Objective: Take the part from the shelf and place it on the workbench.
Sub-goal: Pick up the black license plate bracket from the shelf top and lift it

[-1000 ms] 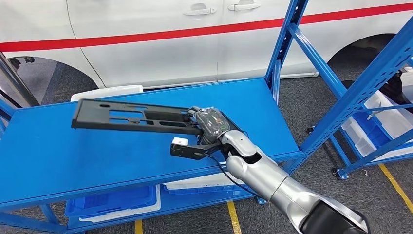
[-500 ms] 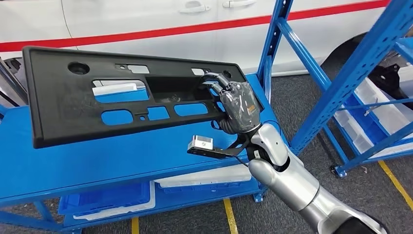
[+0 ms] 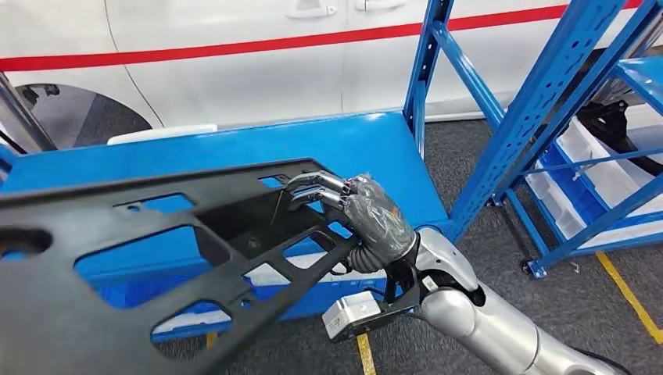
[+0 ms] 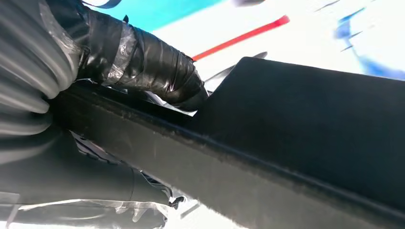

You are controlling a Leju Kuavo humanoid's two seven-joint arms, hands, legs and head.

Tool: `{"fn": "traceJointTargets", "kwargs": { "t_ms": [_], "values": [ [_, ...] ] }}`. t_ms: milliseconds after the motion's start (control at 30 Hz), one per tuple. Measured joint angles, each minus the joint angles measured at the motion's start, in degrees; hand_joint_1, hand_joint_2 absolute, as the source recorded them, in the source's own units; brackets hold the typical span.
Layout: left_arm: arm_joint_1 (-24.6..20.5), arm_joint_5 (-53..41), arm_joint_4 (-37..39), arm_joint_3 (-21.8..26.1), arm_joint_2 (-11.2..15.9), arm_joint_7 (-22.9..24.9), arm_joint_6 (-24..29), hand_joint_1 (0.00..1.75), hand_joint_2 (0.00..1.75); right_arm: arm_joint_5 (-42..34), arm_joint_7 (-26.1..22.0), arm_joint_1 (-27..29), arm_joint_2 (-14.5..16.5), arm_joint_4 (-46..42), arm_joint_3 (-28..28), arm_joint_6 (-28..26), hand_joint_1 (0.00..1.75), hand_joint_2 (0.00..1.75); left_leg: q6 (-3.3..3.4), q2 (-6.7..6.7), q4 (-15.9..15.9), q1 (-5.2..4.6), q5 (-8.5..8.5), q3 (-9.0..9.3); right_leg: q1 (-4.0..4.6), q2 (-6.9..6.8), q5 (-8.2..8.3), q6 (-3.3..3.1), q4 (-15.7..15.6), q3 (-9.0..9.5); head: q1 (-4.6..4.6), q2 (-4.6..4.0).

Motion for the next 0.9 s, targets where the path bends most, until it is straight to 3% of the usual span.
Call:
{"fn": "traceJointTargets", "kwargs": {
  "t_ms": [33, 67, 100, 167, 200, 233, 267, 333, 400, 467, 533, 567, 600, 667, 700, 733, 767, 800, 833, 900],
  "values": [
    [-0.02, -0.04, -0.13, 0.0, -0.14, -0.04, -0.07, 0.0, 1.75, -1.62, -0.63, 0.21, -0.15, -0.83, 0.08, 1.46, 1.75, 1.75, 0.1, 0.11, -0.58, 0.12, 0.83, -0.19, -0.04, 0.06, 0.16, 0.33, -0.28, -0.16, 0.01, 0.0],
    [-0.05, -0.08, -0.3, 0.0, -0.28, -0.11, -0.15, 0.0, 1.75, -3.35, -1.15, 0.36, -0.33, -1.55, 0.11, 3.22, 1.75, 1.75, 0.29, 0.19, -1.18, 0.29, 1.86, -0.55, -0.02, 0.15, -0.75, 0.65, 0.04, -0.52, 0.04, 0.0],
    [-0.08, -0.15, -0.43, 0.0, -0.42, -0.22, -0.26, 0.0, 1.75, -5.65, -1.77, 0.52, -0.6, -2.1, 0.11, 5.58, 1.75, 1.75, 0.47, 0.31, -1.73, 0.53, 2.94, -1.1, -0.06, 0.24, -2.88, 1.02, 1.52, -1.12, 0.09, 0.0],
    [-0.12, -0.4, -0.62, 0.0, -0.54, -0.56, -0.5, 0.0, 1.75, -12.97, -3.57, 1.27, -1.18, -2.98, 0.12, 13.09, 1.75, 1.75, 0.73, 0.42, -1.97, 0.68, 4.59, -2.71, -0.55, 0.28, -9.06, 1.72, 7.96, -2.66, 0.16, 0.0],
    [-0.09, -0.54, -0.66, 0.01, -0.56, -0.75, -0.6, 0.0, 1.75, -17.36, -4.71, 1.92, -1.42, -3.6, 0.13, 17.58, 1.75, 1.75, 0.71, 0.45, -1.79, 0.7, 5.23, -3.7, -0.84, 0.26, -11.07, 2.08, 11.62, -3.12, 0.15, 0.0],
    [-0.07, -0.65, -0.66, 0.01, -0.6, -0.93, -0.68, 0.0, 1.75, -21.55, -5.81, 2.6, -1.55, -4.46, 0.15, 22.07, 1.75, 1.75, 0.62, 0.45, -1.51, 0.71, 5.79, -4.69, -1.1, 0.25, -11.62, 2.4, 14.18, -3.03, 0.12, 0.0],
    [-0.07, -0.73, -0.67, 0.01, -0.64, -1.07, -0.72, 0.0, 1.75, -24.91, -6.63, 3.21, -1.6, -5.5, 0.17, 25.81, 1.75, 1.75, 0.49, 0.44, -1.15, 0.74, 6.27, -5.7, -1.32, 0.24, -10.95, 2.65, 15.0, -2.08, 0.09, 0.0],
    [-0.12, -0.76, -0.67, 0.01, -0.78, -1.19, -0.72, 0.0, 1.75, -28.58, -7.04, 4.13, -1.62, -7.47, 0.23, 30.05, 1.75, 1.75, 0.08, 0.42, -0.18, 0.81, 7.05, -7.53, -1.67, 0.21, -8.71, 2.85, 10.47, 3.03, -0.01, 0.0],
    [-0.19, -0.69, -0.67, 0.01, -0.97, -1.22, -0.69, 0.0, 1.75, -29.61, -6.32, 4.7, -1.64, -8.69, 0.23, 31.12, 1.75, 1.75, -0.54, 0.33, 0.72, 0.76, 7.67, -8.77, -1.57, 0.22, -9.23, 2.41, 2.82, 8.92, -0.27, 0.0],
    [-0.23, -0.62, -0.68, 0.02, -1.11, -1.28, -0.67, 0.0, 1.75, -30.06, -5.78, 4.96, -1.65, -9.42, 0.14, 31.27, 1.75, 1.75, -1.35, 0.29, 0.96, 0.77, 8.38, -9.12, -1.16, 0.28, -10.28, 1.49, -0.58, 10.77, -1.24, 0.0],
    [-0.21, -0.6, -0.71, 0.02, -1.15, -1.33, -0.66, 0.0, 1.75, -30.43, -5.61, 5.12, -1.65, -9.76, 0.06, 31.48, 1.75, 1.75, -2.19, 0.24, 0.94, 0.91, 8.84, -9.32, -1.2, 0.16, -9.22, 0.42, -0.95, 10.05, -2.67, 0.0],
    [-0.21, -0.58, -0.74, 0.02, -1.17, -1.34, -0.66, 0.0, 1.75, -30.55, -5.59, 5.17, -1.64, -9.83, 0.04, 31.59, 1.75, 1.75, -2.53, 0.17, 1.52, 1.0, 7.88, -9.69, -1.31, 0.02, -8.49, -0.12, -1.16, 9.59, -3.47, 0.0],
    [-0.18, -0.57, -0.77, 0.01, -1.2, -1.34, -0.66, 0.0, 1.75, -30.64, -5.58, 5.19, -1.63, -9.89, 0.02, 31.68, 1.75, 1.75, -2.84, 0.08, 3.06, 1.08, 5.76, -10.37, -1.47, -0.11, -7.67, -0.59, -1.4, 8.94, -4.16, 0.0],
    [-0.18, -0.56, -0.83, 0.0, -1.25, -1.34, -0.66, 0.0, 1.75, -30.72, -5.59, 5.26, -1.61, -10.01, -0.01, 31.77, 1.75, 1.75, -3.35, -0.01, 9.17, 1.28, -0.47, -12.11, -1.5, -0.22, -6.11, -1.07, -1.5, 7.18, -5.54, 0.0],
    [-0.18, -0.57, -0.85, 0.0, -1.27, -1.34, -0.66, 0.0, 1.75, -30.73, -5.59, 5.31, -1.61, -10.07, -0.02, 31.78, 1.75, 1.75, -3.58, -0.02, 12.78, 1.35, -2.71, -12.82, -1.49, -0.24, -5.32, -1.06, -1.43, 6.17, -5.96, 0.0],
    [-0.2, -0.57, -0.88, 0.0, -1.26, -1.34, -0.64, 0.0, 1.75, -30.73, -5.59, 5.37, -1.61, -10.09, -0.02, 31.79, 1.75, 1.75, -3.77, -0.02, 15.58, 1.42, -3.46, -12.92, -1.5, -0.26, -4.53, -0.95, -1.32, 5.1, -6.2, 0.0],
    [-0.22, -0.57, -0.92, 0.0, -1.24, -1.34, -0.64, 0.0, 1.75, -30.73, -5.59, 5.43, -1.61, -10.12, -0.02, 31.79, 1.75, 1.75, -3.92, -0.02, 16.91, 1.49, -2.79, -12.32, -1.55, -0.29, -3.78, -0.77, -1.18, 4.04, -6.3, 0.0],
    [-0.25, -0.57, -0.97, 0.0, -1.22, -1.34, -0.64, 0.0, 1.75, -30.73, -5.59, 5.47, -1.61, -10.13, -0.02, 31.79, 1.75, 1.75, -4.04, -0.01, 16.25, 1.6, -1.14, -10.69, -1.64, -0.32, -3.07, -0.54, -1.0, 3.02, -6.37, 0.0],
    [-0.26, -0.56, -1.02, 0.0, -1.21, -1.34, -0.63, 0.0, 1.75, -30.72, -5.55, 5.5, -1.61, -10.13, -0.03, 31.75, 1.75, 1.75, -4.15, -0.02, 13.72, 1.74, 0.48, -8.11, -1.75, -0.32, -2.42, -0.26, -0.77, 2.03, -6.42, 0.0],
    [-0.34, -0.52, -1.07, 0.01, -1.22, -1.34, -0.62, 0.0, 1.75, -30.54, -5.19, 5.52, -1.6, -10.17, -0.32, 31.43, 1.75, 1.75, -4.08, -0.29, 5.47, 1.89, 0.63, -1.75, -1.79, -0.29, -1.31, 0.44, -0.21, 0.65, -6.48, 0.0]
  ]
}}
